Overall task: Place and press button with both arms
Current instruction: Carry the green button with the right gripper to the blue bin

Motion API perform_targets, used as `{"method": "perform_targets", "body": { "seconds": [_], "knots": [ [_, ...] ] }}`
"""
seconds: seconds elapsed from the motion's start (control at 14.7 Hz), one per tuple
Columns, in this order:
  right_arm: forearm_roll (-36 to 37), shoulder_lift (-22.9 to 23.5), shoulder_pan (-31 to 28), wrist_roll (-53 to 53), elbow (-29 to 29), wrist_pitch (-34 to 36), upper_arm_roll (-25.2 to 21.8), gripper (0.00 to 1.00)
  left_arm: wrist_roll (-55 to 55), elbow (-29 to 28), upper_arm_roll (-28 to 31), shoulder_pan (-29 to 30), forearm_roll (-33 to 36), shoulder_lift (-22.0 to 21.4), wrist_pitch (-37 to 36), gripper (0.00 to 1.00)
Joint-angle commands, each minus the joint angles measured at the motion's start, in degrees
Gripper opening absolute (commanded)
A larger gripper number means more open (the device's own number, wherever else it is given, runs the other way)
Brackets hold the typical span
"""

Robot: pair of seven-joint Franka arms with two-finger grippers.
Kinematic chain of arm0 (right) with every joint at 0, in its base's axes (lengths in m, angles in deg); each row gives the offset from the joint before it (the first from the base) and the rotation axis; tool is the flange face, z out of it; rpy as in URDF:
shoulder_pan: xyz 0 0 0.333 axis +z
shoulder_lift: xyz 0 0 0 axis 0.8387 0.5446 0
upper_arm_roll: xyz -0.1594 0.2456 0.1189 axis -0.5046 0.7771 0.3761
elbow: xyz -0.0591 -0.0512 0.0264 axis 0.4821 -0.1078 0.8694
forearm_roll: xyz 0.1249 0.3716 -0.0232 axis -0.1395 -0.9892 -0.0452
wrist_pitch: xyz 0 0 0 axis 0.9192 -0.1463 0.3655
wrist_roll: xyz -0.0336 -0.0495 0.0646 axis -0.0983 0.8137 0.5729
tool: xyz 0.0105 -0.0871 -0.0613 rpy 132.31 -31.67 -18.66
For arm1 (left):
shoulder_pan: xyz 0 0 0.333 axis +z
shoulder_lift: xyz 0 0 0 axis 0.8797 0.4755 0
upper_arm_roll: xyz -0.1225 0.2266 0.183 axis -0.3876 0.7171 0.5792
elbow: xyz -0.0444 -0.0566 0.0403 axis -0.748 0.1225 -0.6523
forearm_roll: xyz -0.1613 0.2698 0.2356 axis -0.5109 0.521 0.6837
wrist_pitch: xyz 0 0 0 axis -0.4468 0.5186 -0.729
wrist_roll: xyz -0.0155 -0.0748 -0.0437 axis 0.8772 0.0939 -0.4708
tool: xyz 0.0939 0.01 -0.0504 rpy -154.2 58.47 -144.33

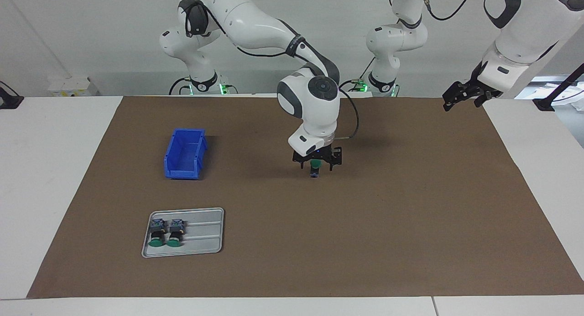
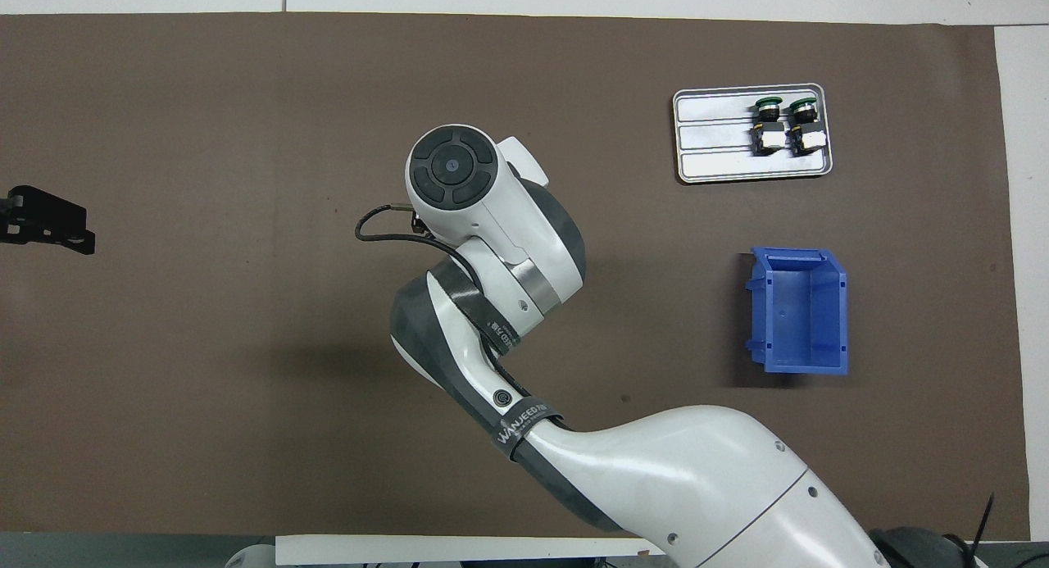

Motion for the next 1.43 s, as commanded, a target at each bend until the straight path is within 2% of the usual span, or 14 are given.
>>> {"method": "perform_targets", "body": {
  "seconds": [0.0,0.27,0.41,0.54,0.82,0.88,0.95,1.16,1.36],
  "knots": [
    [0.44,-2.21,1.43,-1.01,5.57,-3.94,0.25,0.99,0.58,-0.01,-0.08,0.21,0.92,-0.79,-1.13,0.99],
    [0.44,-1.77,2.05,-1.63,9.45,-9.23,0.34,0.99,0.58,-0.01,-0.08,0.21,0.92,-0.79,-1.14,0.99],
    [0.53,-1.77,1.97,-1.54,10.41,-9.23,0.34,0.91,0.58,-0.01,0.01,0.21,0.92,-0.79,-1.14,0.99],
    [0.53,-1.85,1.97,-1.54,10.59,-8.97,0.34,0.74,0.58,-0.1,0.01,0.21,0.92,-0.79,-1.14,0.99],
    [0.0,-1.94,1.97,-1.28,10.68,-8.53,0.42,0.26,0.58,-0.1,0.01,0.21,0.92,-0.79,-1.14,0.99],
    [-0.09,-1.94,1.79,-1.19,10.68,-8.53,0.51,0.11,0.58,-0.1,0.01,0.21,0.92,-0.79,-1.14,0.99],
    [-0.09,-2.03,1.79,-1.28,10.24,-7.83,0.6,0.03,0.58,-0.1,0.01,0.21,0.92,-0.79,-1.14,0.99],
    [0.7,-4.3,-0.22,3.0,9.18,-4.58,0.42,0.02,0.58,-0.1,0.01,0.21,0.92,-0.79,-1.14,0.99],
    [0.62,-12.02,-7.67,13.8,13.3,-0.02,0.42,0.02,0.58,-0.1,0.01,0.21,0.92,-0.79,-1.14,0.99]
  ]
}}
